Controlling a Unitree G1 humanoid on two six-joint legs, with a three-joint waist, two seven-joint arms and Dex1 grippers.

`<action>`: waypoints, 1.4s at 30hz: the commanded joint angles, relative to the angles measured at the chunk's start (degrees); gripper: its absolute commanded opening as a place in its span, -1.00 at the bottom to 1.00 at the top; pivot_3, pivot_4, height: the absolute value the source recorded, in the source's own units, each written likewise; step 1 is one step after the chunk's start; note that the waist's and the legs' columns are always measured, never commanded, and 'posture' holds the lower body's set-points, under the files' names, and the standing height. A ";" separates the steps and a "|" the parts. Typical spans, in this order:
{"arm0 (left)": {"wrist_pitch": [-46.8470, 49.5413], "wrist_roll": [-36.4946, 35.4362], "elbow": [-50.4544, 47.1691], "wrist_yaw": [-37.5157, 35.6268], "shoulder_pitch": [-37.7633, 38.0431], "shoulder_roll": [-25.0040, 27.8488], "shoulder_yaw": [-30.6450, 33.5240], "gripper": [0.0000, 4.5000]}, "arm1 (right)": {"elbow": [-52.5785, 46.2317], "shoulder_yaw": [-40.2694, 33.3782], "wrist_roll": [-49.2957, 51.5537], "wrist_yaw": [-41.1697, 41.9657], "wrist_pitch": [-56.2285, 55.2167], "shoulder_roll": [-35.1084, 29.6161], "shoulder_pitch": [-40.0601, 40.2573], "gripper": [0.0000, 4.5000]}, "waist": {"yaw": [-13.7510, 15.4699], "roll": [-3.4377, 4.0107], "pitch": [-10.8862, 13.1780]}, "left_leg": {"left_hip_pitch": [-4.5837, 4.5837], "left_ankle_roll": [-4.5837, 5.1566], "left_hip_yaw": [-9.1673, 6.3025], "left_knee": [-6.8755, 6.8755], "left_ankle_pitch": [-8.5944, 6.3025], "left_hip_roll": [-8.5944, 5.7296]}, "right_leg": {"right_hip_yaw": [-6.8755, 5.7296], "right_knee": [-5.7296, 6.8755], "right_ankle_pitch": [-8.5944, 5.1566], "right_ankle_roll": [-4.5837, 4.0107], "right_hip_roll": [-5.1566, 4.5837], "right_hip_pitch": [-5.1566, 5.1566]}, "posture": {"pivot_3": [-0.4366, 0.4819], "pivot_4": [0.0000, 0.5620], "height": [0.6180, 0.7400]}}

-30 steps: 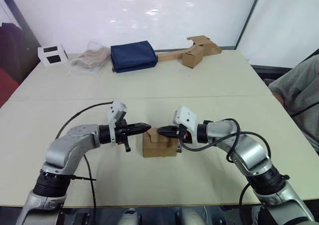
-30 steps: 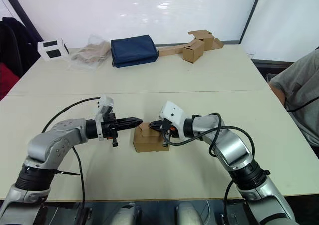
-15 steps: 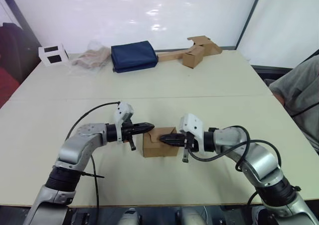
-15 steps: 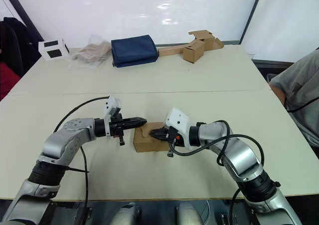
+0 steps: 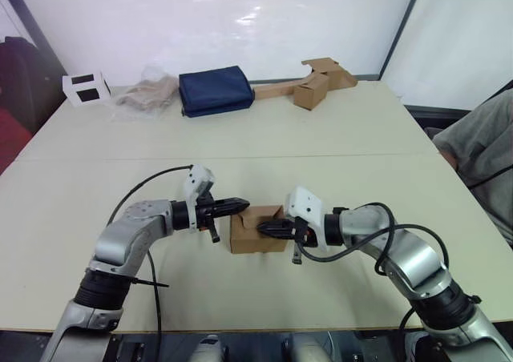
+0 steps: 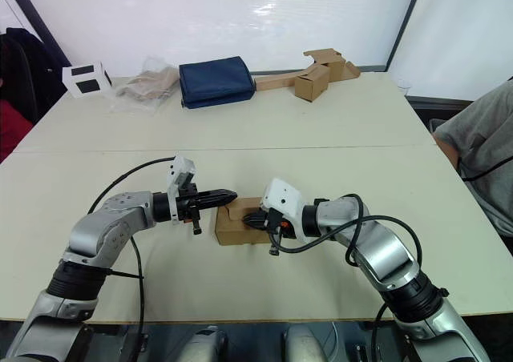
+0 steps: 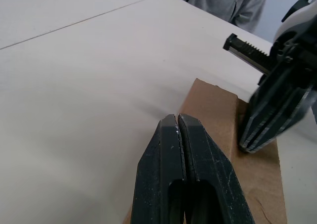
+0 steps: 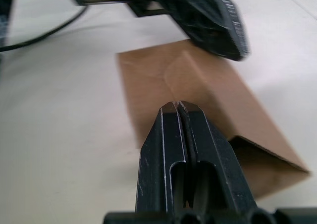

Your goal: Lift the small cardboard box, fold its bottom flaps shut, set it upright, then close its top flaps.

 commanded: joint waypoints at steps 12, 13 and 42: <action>-0.82 2.41 -4.05 -0.85 1.86 1.64 -2.57 -0.99 | -3.54 -2.16 4.48 1.99 3.83 -0.28 0.66 -1.00 | 0.06 0.00 0.00 | 0.00 0.00 -0.01 -0.01 0.00 0.00 | 0.00 0.00 0.00 0.00 0.00 0.01 | -0.05 -0.47 1.00; -1.08 2.85 -4.27 -1.05 1.99 2.06 -2.81 -0.99 | -4.14 -2.91 5.44 2.15 4.44 -0.26 0.90 -1.00 | 0.05 0.00 0.00 | 0.00 0.00 0.00 -0.01 0.00 0.00 | 0.00 -0.01 0.00 0.00 -0.01 0.01 | -0.05 -0.47 1.00; 4.19 1.60 -11.62 3.59 0.69 2.49 -4.06 -0.99 | 1.94 -4.21 4.12 -1.39 1.92 1.12 -1.88 -1.00 | -0.07 0.00 0.01 | -0.01 0.00 0.00 -0.03 0.00 0.00 | 0.01 -0.01 0.00 0.00 0.01 -0.02 | -0.05 -0.47 1.00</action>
